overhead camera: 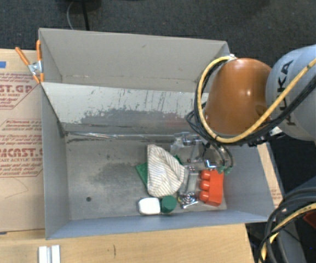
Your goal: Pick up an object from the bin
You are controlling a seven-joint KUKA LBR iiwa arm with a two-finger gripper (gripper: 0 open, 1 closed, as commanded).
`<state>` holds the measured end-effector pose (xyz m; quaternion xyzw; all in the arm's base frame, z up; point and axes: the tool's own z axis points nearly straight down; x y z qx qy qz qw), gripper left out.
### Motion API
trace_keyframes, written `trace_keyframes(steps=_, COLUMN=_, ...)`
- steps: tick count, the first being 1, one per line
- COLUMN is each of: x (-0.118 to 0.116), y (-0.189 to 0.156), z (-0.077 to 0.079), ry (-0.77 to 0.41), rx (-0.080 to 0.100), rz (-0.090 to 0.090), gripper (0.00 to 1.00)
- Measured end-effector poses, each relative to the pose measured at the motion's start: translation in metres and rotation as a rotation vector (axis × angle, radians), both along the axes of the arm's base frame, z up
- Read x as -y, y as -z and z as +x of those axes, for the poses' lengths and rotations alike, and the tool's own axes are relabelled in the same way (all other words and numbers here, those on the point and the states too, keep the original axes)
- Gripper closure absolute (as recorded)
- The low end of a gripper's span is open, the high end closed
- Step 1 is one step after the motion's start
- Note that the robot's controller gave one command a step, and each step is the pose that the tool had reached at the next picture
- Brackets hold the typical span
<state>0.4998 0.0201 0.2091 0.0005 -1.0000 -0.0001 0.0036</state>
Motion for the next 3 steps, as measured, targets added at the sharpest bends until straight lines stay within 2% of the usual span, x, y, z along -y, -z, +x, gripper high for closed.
trace_keyframes(steps=1, x=0.0, y=-0.004, z=0.002, ry=0.001, rx=0.008, rz=0.0, gripper=0.0)
trace_keyframes(steps=2, x=0.005, y=0.032, z=0.021, ry=0.047, rx=0.014, rz=0.001, gripper=0.0)
trace_keyframes(steps=3, x=0.018, y=0.07, z=0.032, ry=-0.001, rx=0.007, rz=0.0, gripper=0.0)
